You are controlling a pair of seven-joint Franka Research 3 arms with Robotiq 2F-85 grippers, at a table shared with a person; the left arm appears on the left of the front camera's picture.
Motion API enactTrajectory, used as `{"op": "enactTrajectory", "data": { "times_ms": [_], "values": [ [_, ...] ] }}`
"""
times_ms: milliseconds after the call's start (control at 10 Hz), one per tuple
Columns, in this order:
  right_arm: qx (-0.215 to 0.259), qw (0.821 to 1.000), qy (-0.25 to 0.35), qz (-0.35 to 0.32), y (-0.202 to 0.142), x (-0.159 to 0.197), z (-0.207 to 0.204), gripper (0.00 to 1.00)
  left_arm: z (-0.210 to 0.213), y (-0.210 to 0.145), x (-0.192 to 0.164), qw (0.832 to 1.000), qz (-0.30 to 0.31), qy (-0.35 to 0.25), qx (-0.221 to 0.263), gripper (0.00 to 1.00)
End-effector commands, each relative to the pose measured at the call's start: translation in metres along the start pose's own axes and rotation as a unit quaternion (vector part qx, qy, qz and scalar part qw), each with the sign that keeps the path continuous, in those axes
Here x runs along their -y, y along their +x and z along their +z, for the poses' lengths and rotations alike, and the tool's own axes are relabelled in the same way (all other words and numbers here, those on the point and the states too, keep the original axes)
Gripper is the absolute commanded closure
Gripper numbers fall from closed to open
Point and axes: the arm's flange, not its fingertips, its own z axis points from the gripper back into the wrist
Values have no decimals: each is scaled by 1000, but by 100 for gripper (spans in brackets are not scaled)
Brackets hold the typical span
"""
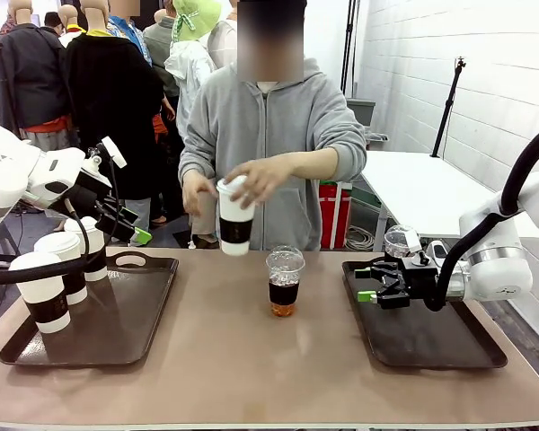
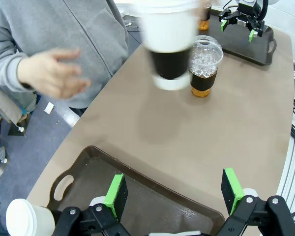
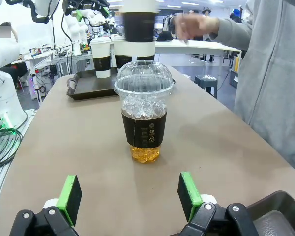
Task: Distribute the coffee onto the tray.
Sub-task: Pick up another iced Americano from the middle of the table and place it on the right Handle tray.
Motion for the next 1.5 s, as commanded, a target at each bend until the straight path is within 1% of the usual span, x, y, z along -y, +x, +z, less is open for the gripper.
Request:
{"op": "enactTrajectory", "data": {
  "times_ms": [0, 100, 600, 800, 1400],
  "values": [
    [0, 1000, 0, 0, -1, 1, 0, 0, -2, -3, -4, 1000, -8, -5, 13, 0],
    [0, 1000, 0, 0, 0, 0, 0, 0, -2, -3, -4, 1000, -8, -5, 13, 0],
    [-1, 1000, 4, 5, 3, 7, -38, 0, -2, -3, -4, 1000, -8, -5, 13, 0],
    [3, 1000, -7, 6, 2, 8, -56, 0, -2, -3, -4, 1000, -8, -5, 13, 0],
    [1, 1000, 18, 7, -3, 24, -106, 0, -2, -3, -4, 1000, -8, -5, 13, 0]
  ]
}}
